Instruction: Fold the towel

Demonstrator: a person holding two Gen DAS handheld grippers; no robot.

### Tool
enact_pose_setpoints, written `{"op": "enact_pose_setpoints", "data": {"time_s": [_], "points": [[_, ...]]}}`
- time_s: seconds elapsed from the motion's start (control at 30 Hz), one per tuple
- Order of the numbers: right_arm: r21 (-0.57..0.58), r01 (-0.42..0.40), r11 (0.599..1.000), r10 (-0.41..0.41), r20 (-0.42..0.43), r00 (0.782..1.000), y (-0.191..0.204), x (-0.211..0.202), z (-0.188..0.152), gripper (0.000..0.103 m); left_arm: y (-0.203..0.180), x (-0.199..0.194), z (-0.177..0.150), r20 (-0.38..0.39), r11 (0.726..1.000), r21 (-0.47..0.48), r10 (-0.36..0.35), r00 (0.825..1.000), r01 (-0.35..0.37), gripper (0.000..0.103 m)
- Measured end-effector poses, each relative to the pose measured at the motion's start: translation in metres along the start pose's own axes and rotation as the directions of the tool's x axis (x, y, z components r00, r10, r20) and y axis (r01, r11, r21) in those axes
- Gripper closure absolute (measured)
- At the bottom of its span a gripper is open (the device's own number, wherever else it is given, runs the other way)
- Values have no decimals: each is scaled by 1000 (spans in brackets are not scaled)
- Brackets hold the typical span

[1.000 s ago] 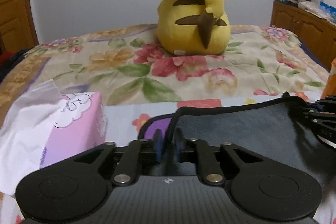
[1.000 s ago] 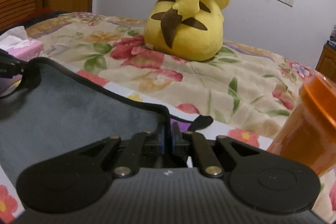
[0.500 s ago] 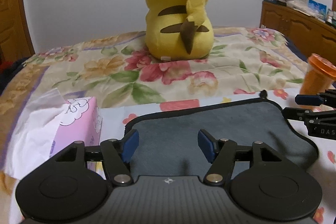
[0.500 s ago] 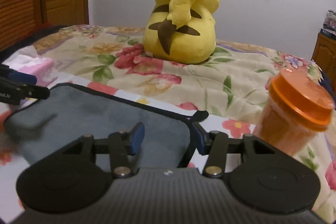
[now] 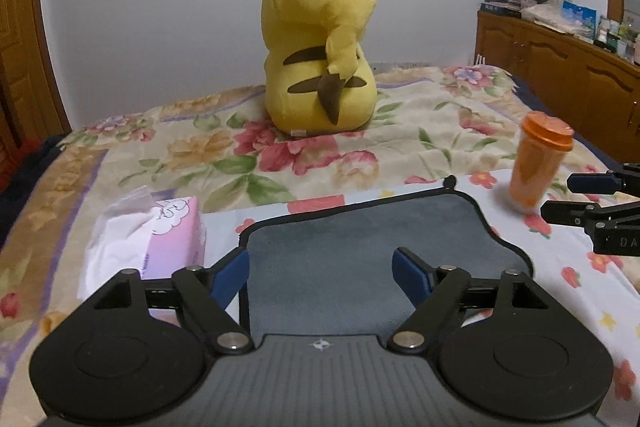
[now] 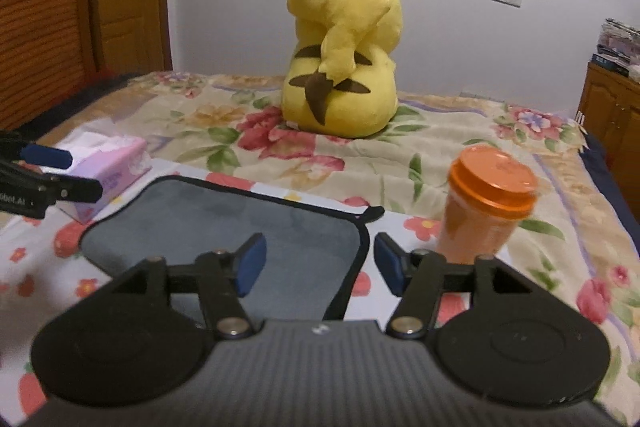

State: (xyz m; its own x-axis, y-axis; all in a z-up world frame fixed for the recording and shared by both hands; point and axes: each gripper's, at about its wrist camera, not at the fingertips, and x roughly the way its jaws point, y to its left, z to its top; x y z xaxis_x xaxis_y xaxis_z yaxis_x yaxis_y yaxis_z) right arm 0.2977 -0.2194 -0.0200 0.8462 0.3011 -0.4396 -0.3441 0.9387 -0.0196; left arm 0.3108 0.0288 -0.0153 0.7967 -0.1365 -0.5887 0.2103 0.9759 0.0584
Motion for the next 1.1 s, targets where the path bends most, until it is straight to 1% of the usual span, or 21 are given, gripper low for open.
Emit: {"op": "enact_pose_setpoints", "data": {"time_s": [0.1,0.17,0.23,0.37,0.53,0.67,0.7,0.77,1.1], "points": [[10,4,1000,-4,8,1000,0,-17,-1,38,-4,-21,0,9,1000,8,-5,1000,5,15],[15,8,1000,-8,16,1000,0,-28,-2,37,-5,-33,-1,11,1000,1,-5,1000,5,9],[20,11,1000,-11,21,1000,0,-37,-3,32,-7,-46,-2,16,1000,-3,-8,1000,8,7],[32,14,999,-15,34,999,1,-56,-3,29,-14,-71,-1,32,1000,10,-9,999,9,4],[47,21,999,-23,39,999,3,-82,-7,17,-21,-102,1,43,1000,-10,-21,999,22,1],[46,27,999,-28,40,999,9,-104,-11,9,-25,-130,3,61,999,-23,-28,998,30,0],[46,26,999,-27,39,999,10,-108,-11,4,-26,-136,3,66,999,-24,-29,997,30,0],[48,22,999,-24,46,999,13,-121,-13,0,-28,-149,4,76,999,-24,-29,997,30,0],[72,23,997,-28,70,997,18,-165,-14,0,-35,-204,-9,90,999,-27,-18,996,21,0]]}}
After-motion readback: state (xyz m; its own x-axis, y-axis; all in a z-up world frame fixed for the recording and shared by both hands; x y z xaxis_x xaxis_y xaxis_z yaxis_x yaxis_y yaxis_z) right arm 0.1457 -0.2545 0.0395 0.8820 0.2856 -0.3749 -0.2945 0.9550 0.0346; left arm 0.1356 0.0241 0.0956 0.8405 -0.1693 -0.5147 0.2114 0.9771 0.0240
